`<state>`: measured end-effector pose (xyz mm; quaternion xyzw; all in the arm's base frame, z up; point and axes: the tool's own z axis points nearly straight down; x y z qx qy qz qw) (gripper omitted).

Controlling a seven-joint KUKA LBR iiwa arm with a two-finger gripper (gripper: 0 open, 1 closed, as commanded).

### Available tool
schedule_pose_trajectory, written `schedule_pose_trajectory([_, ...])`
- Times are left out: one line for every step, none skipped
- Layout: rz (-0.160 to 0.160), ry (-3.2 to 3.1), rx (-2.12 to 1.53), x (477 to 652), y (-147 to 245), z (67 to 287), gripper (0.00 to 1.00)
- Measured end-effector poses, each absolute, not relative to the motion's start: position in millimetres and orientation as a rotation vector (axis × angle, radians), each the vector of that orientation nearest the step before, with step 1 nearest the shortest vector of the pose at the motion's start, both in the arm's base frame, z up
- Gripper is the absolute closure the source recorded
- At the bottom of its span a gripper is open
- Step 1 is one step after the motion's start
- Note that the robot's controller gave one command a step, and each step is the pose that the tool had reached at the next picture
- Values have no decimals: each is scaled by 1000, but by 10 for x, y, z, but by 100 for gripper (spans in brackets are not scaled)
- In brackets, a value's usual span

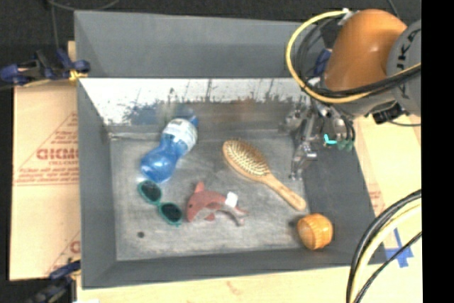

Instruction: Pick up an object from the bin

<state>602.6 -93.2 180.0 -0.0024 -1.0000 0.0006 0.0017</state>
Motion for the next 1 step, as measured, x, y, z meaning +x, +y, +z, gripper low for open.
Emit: schedule_pose_trajectory([4, -3146, -4, 6045, -930, 1848, 0])
